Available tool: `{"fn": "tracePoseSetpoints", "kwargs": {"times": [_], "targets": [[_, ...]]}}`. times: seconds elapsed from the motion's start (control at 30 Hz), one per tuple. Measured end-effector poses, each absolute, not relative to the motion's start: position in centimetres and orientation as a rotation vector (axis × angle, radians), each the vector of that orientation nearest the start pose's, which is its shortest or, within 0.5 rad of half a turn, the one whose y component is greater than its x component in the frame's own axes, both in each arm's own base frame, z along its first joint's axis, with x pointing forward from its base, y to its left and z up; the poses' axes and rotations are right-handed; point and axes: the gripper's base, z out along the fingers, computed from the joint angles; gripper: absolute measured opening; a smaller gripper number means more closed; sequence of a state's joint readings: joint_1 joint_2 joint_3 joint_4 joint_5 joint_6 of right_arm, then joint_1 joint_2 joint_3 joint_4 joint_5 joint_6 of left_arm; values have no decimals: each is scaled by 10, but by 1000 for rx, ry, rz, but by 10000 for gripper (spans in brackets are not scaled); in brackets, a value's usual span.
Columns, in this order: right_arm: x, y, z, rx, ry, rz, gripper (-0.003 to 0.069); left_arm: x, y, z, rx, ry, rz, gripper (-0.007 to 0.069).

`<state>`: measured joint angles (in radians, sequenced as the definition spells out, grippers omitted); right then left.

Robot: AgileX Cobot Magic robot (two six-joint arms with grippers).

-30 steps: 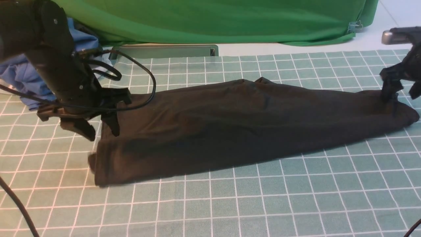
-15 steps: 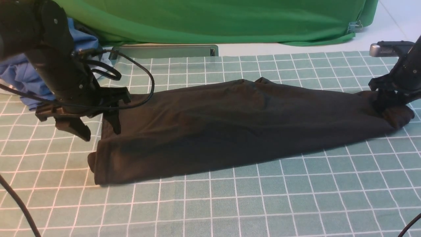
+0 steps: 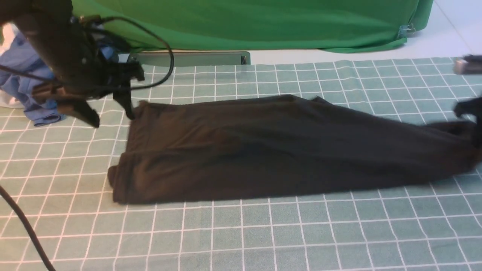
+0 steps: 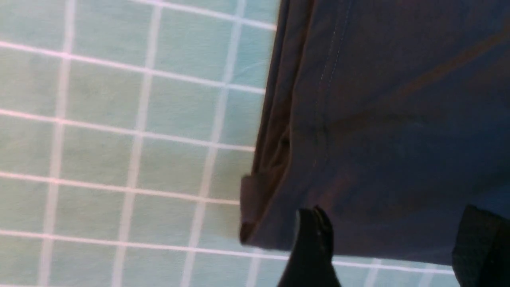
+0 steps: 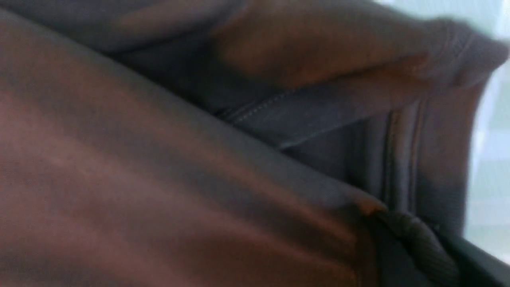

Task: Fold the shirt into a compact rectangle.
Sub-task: 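Pull the folded dark garment lengthwise by its ends to straighten it flat on the table, then fold the right end of the dark garment over onto its left end with the right gripper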

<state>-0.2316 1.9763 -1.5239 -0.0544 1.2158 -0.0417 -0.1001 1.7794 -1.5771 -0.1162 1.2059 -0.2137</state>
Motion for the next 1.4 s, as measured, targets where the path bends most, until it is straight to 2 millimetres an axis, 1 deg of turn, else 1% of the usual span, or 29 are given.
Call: {"fn": "tracePoseSetpoints", "kwargs": {"times": [0.07, 0.13, 0.17, 0.23, 0.27, 0.3, 0.4, 0.43, 0.47, 0.5, 0.53, 0.63, 0.67, 0.77, 0.83, 0.9, 1.0, 1.13, 1.2, 1.23, 1.27, 1.4], "targets": [[353, -105, 220, 333, 3141, -94, 94, 366, -52, 299, -176, 2898, -298, 386], [343, -111, 231, 376, 3119, -103, 94, 366, -55, 302, -152, 2891, -349, 365], [332, -120, 243, 444, 3081, -116, 94, 364, -58, 305, -125, 2882, -393, 325], [323, -129, 258, 500, 3031, -131, 94, 362, -59, 309, -107, 2868, -423, 268], [320, -131, 262, 509, 3016, -135, 94, 362, -59, 310, -102, 2865, -426, 249], [317, -133, 270, 520, 2991, -139, 94, 361, -59, 312, -94, 2860, -428, 204], [317, -131, 286, 536, 2928, -93, 94, 362, -59, 319, -74, 2839, -426, 116], [317, -130, 289, 538, 2916, -80, 94, 362, -59, 320, -72, 2836, -426, 116], [319, -121, 304, 533, 2857, -7, 94, 363, -59, 329, -61, 2804, -425, 78], [320, -121, 305, 534, 2852, 2, 94, 363, -59, 329, -59, 2803, -424, 74], [321, -108, 322, 498, 2798, 49, 94, 365, -59, 341, -42, 2763, -419, 53], [328, -80, 347, 392, 2729, 100, 94, 366, -59, 360, -23, 2695, -416, 43], [329, -75, 350, 374, 2721, 109, 94, 366, -59, 361, -21, 2691, -415, 42], [339, -33, 371, 214, 2668, 150, 94, 366, -57, 370, -11, 2662, -386, 36], [341, -20, 378, 137, 2651, 136, 94, 366, -57, 370, -11, 2662, -384, 36], [341, -20, 386, 99, 2630, 70, 94, 366, -57, 370, -16, 2663, -387, 36], [340, -34, 396, 98, 2600, -68, 94, 366, -58, 371, -34, 2662, -402, 36], [333, -69, 407, 152, 2568, -178, 94, 361, -59, 378, -40, 2643, -433, 36], [328, -85, 409, 184, 2562, -212, 94, 357, -60, 383, -44, 2627, -449, 36], [328, -86, 409, 186, 2562, -214, 94, 357, -59, 384, -44, 2626, -449, 36], [325, -94, 410, 193, 2564, -234, 94, 355, -60, 387, -46, 2616, -454, 36], [322, -109, 411, 223, 2561, -267, 94, 354, -60, 390, -55, 2609, -463, 36]]}}
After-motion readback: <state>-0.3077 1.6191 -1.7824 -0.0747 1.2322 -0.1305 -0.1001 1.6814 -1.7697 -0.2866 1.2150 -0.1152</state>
